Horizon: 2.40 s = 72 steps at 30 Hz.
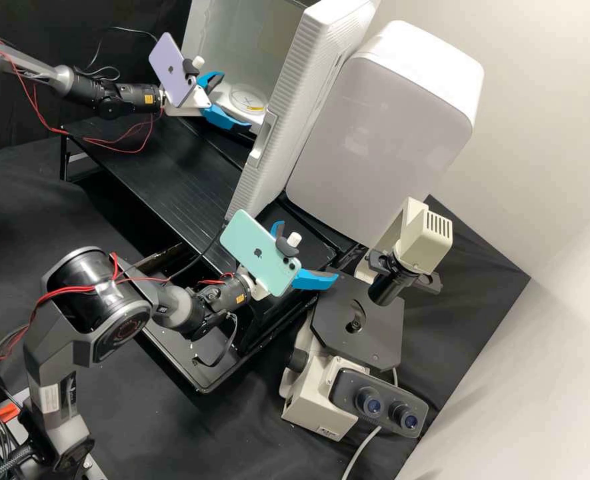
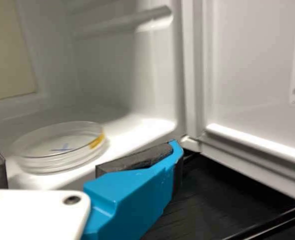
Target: Take the petri dish out of the incubator
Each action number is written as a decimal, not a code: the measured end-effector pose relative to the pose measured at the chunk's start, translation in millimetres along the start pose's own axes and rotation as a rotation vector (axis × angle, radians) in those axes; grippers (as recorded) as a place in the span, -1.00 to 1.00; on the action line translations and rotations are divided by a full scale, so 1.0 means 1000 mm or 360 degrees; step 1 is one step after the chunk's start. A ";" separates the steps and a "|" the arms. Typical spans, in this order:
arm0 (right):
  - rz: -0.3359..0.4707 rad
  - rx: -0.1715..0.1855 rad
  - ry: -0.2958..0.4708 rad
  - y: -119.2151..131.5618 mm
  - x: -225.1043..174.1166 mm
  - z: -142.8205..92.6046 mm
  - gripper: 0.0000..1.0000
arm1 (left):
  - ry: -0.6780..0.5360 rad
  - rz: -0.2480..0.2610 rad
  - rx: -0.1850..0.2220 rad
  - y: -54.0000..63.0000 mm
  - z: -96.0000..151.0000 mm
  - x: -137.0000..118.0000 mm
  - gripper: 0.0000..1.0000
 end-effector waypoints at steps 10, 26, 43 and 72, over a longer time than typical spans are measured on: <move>0.0000 0.0000 0.0000 0.000 0.000 0.000 1.00 | -0.0041 -0.0008 -0.0116 0.000 -0.001 0.015 1.00; 0.0000 0.0000 0.0000 0.000 0.000 0.000 1.00 | 0.0113 0.0021 -0.0100 -0.002 -0.024 0.012 1.00; 0.0000 0.0000 0.0000 0.000 0.000 0.000 1.00 | 0.0168 0.0029 -0.0177 -0.001 -0.029 0.012 1.00; 0.0000 0.0000 0.0000 0.000 0.000 0.000 1.00 | 0.0207 0.0055 -0.0145 0.017 -0.033 0.029 1.00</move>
